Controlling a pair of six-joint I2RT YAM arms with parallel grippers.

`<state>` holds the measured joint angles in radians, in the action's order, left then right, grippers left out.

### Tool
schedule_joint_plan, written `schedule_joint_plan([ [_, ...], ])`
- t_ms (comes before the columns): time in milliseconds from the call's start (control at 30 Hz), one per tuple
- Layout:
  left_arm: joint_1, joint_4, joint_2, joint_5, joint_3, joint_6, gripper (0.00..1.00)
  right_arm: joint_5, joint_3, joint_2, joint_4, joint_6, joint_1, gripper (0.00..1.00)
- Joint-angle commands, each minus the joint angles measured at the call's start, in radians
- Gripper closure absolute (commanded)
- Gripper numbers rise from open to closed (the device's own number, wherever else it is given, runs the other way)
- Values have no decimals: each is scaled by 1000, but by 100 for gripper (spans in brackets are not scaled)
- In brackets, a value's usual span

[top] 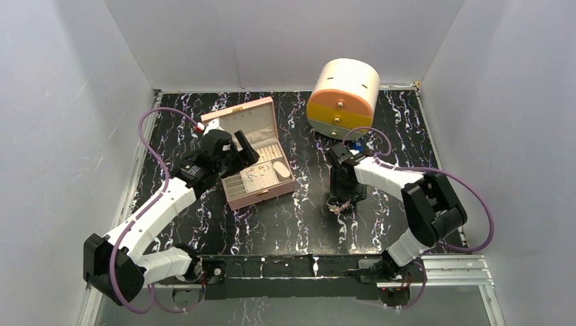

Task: Organize the mixed jewelry
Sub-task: Pick up the jewelry from the center of the board.

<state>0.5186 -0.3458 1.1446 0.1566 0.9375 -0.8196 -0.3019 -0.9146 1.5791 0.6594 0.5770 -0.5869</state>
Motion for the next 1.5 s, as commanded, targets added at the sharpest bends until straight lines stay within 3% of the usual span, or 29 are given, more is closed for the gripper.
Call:
schedule_joint_plan([
  [0, -6, 10, 4, 16, 6, 1, 21, -50, -36, 18, -1, -7, 26, 30],
  [233, -6, 10, -1, 8, 11, 4, 21, 7, -63, 87, -71, -100, 47, 50],
  [633, -6, -9, -29, 22, 18, 18, 21, 187, -8, 120, -112, -161, 133, 67],
  [833, -6, -7, -23, 11, 21, 19, 21, 32, -36, 164, -85, -131, 134, 78],
  [967, -6, -1, -20, 3, 24, 23, 21, 28, -57, 192, -124, -153, 135, 81],
  [1133, -6, -2, -24, 4, 34, 33, 21, 45, -82, 212, -132, -159, 136, 99],
  [1367, -6, 40, -32, -43, 35, 59, 21, -16, -104, 165, -114, -179, 134, 100],
  [1467, -6, 104, -34, -97, 28, 85, 26, -42, -127, 106, -101, -186, 134, 100],
])
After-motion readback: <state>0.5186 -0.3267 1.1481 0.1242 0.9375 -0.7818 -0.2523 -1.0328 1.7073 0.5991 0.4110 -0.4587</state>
